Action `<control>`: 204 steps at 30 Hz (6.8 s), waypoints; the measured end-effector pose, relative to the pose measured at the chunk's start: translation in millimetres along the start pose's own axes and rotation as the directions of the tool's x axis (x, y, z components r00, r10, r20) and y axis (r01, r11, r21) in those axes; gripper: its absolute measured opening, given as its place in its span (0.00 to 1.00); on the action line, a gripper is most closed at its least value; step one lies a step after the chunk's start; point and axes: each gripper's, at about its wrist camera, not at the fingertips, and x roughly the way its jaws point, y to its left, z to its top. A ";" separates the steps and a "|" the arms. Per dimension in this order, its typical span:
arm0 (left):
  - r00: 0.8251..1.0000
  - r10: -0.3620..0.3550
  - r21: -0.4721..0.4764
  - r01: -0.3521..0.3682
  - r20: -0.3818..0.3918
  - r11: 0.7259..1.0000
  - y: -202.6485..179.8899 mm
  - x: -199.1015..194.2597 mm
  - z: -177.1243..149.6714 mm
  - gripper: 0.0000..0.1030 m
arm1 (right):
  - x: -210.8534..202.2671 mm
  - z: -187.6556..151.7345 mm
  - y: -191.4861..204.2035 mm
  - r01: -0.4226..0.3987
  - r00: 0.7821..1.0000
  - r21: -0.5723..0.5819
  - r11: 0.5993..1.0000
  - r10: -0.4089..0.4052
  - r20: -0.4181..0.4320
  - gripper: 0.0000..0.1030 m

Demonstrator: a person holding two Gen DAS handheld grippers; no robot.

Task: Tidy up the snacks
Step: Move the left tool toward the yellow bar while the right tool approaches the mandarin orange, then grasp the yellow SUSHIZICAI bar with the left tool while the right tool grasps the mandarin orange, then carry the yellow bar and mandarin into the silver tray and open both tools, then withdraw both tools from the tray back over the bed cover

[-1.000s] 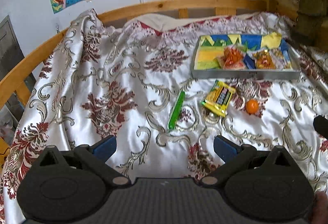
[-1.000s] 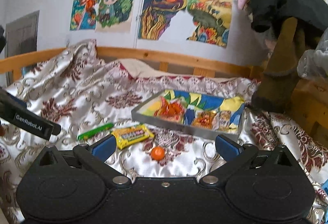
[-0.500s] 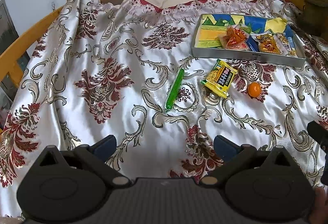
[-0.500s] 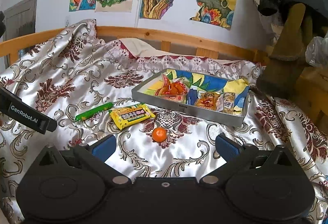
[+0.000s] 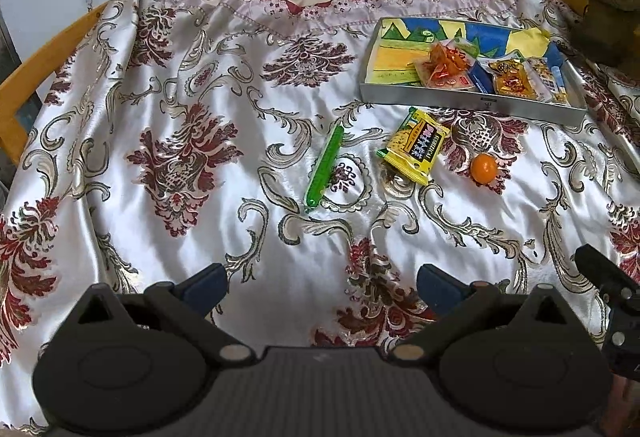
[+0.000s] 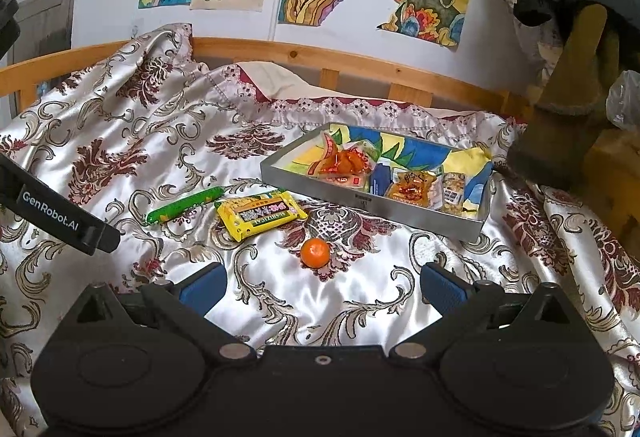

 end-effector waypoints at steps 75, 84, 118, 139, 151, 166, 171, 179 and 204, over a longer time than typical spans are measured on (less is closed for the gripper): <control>0.969 -0.241 0.491 0.186 0.051 0.851 -87.1 166.3 90.4 0.60 | 193.5 -2.4 -4.3 -0.146 0.979 -0.203 0.968 0.112 -0.168 0.40; 0.969 -0.246 0.445 0.206 0.033 0.871 -79.6 166.6 94.2 0.51 | 193.4 -1.9 -2.0 -0.149 0.978 -0.199 0.969 0.115 -0.176 0.33; 0.938 -0.284 -0.049 0.300 0.200 0.953 -30.7 78.1 88.2 0.51 | 141.9 49.2 -43.1 -0.101 0.991 -0.028 0.994 0.103 0.082 0.33; 0.866 -0.418 0.058 0.420 0.274 0.906 -157.4 139.7 210.7 0.51 | 182.5 59.6 -168.6 0.210 0.975 0.198 0.958 -0.220 0.029 0.34; 0.901 -0.405 0.100 0.394 0.157 0.914 -212.1 198.9 200.2 0.51 | 206.5 46.2 -185.6 0.248 0.968 0.259 0.934 -0.225 -0.114 0.34; 0.931 -0.340 0.046 0.337 0.131 0.940 -202.9 212.3 190.5 0.63 | 208.2 46.0 -181.2 0.262 0.964 0.244 0.934 -0.241 -0.111 0.40; 0.925 -0.342 0.044 0.340 0.162 0.939 -196.2 196.6 188.6 0.81 | 200.4 49.3 -181.3 0.273 0.962 0.258 0.927 -0.261 -0.081 0.62; 0.904 -0.311 0.030 0.317 0.292 0.948 -160.1 132.8 185.1 0.98 | 155.1 63.6 -168.9 0.255 0.955 0.254 0.933 -0.285 0.086 0.85; 0.919 -0.032 0.000 0.035 0.394 0.999 -17.7 -35.7 42.6 1.00 | -17.6 30.7 -60.4 0.118 0.950 0.160 0.980 -0.159 0.269 0.99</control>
